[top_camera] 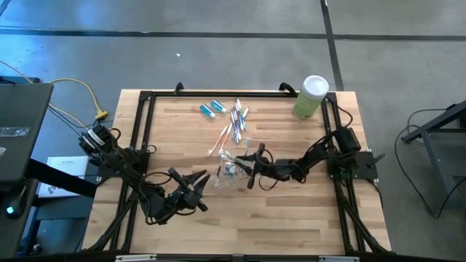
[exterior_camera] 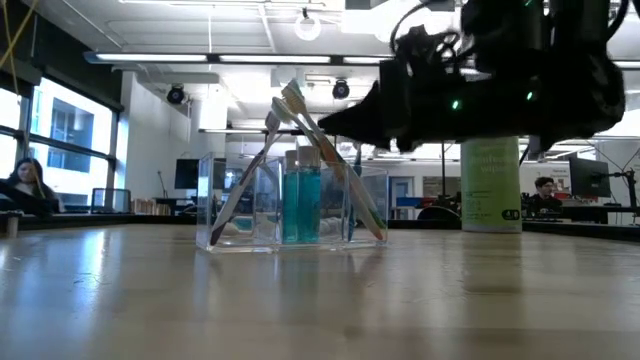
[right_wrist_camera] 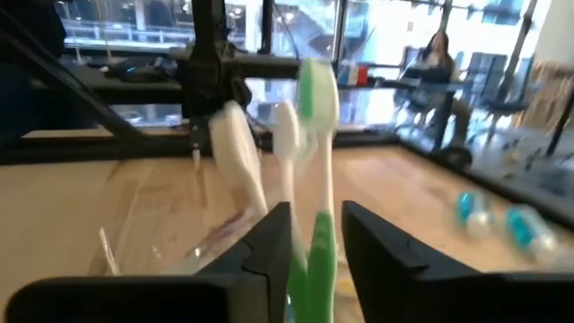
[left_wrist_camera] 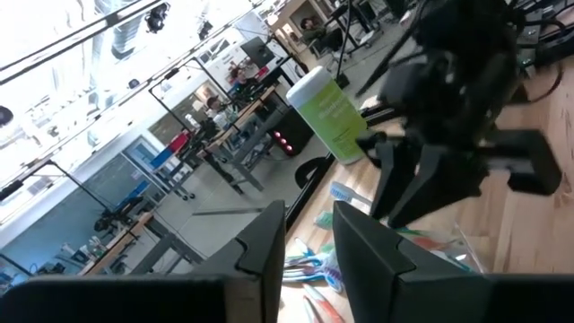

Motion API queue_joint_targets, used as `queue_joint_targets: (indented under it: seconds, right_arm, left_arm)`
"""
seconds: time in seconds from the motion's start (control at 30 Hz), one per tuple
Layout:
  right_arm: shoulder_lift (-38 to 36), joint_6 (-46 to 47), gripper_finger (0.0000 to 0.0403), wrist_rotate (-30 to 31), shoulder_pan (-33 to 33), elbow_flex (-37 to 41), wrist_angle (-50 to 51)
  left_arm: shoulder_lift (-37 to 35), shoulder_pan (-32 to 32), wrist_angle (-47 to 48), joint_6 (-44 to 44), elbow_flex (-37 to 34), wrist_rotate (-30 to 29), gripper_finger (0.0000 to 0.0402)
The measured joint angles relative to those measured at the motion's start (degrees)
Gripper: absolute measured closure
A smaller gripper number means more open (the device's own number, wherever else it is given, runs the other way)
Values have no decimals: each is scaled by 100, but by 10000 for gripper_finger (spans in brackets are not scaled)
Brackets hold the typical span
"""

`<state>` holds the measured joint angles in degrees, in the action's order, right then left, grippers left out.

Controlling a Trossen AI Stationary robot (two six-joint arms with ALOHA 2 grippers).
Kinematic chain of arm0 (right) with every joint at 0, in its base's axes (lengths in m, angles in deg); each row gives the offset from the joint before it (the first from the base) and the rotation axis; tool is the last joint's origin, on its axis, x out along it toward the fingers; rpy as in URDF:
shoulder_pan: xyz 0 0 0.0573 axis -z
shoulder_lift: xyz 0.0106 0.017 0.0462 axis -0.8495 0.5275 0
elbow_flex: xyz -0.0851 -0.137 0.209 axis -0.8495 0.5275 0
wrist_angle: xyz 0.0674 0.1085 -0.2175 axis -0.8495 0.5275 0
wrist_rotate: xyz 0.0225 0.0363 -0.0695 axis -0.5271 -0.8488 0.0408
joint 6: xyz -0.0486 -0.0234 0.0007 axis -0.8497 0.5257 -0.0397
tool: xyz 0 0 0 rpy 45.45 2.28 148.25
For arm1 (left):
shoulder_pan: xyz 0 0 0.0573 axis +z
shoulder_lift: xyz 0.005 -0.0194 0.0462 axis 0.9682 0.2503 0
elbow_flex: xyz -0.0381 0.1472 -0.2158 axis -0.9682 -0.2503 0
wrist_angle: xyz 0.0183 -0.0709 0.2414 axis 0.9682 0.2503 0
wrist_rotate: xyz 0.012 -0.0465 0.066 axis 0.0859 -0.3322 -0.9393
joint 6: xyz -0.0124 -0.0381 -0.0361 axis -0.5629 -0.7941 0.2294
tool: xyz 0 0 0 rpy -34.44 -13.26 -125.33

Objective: Pick & Place toothbrushing station
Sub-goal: Put the green toothbrush into the transparent organizer, then put the blue mouthwash into the transparent organizer

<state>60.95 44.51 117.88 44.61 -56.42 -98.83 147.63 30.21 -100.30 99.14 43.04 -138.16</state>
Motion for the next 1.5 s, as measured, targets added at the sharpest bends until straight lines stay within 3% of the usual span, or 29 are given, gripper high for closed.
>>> queue_joint_targets:
  seconds: [0.4,0.53,0.93,1.07,1.3,1.4,1.5]
  right_arm:
    - [-928,-1493,195,2160,-1156,0,249]
    - [-1189,-1887,184,2648,-1494,0,425]
    - [-1467,-2194,197,2850,-1699,-2,815]
    - [-1467,-2191,198,2859,-1582,-2,934]
    - [-1467,-2492,198,2845,-1332,-2,940]
    - [-1467,-2633,198,2845,-1174,-2,940]
    - [-1467,-2638,198,2843,-982,-2,941]
  left_arm:
    - [0,535,438,298,-21,-2,205]
    - [0,780,449,1261,-22,-11,197]
    - [-120,2094,1163,2353,-145,-1,197]
    - [-630,2688,1782,2230,-242,7,197]
    - [-1910,3867,2020,2237,-940,30,197]
    - [-2531,4301,2071,2198,-1395,423,197]
    - [-3109,4654,2083,1660,-1906,1414,197]
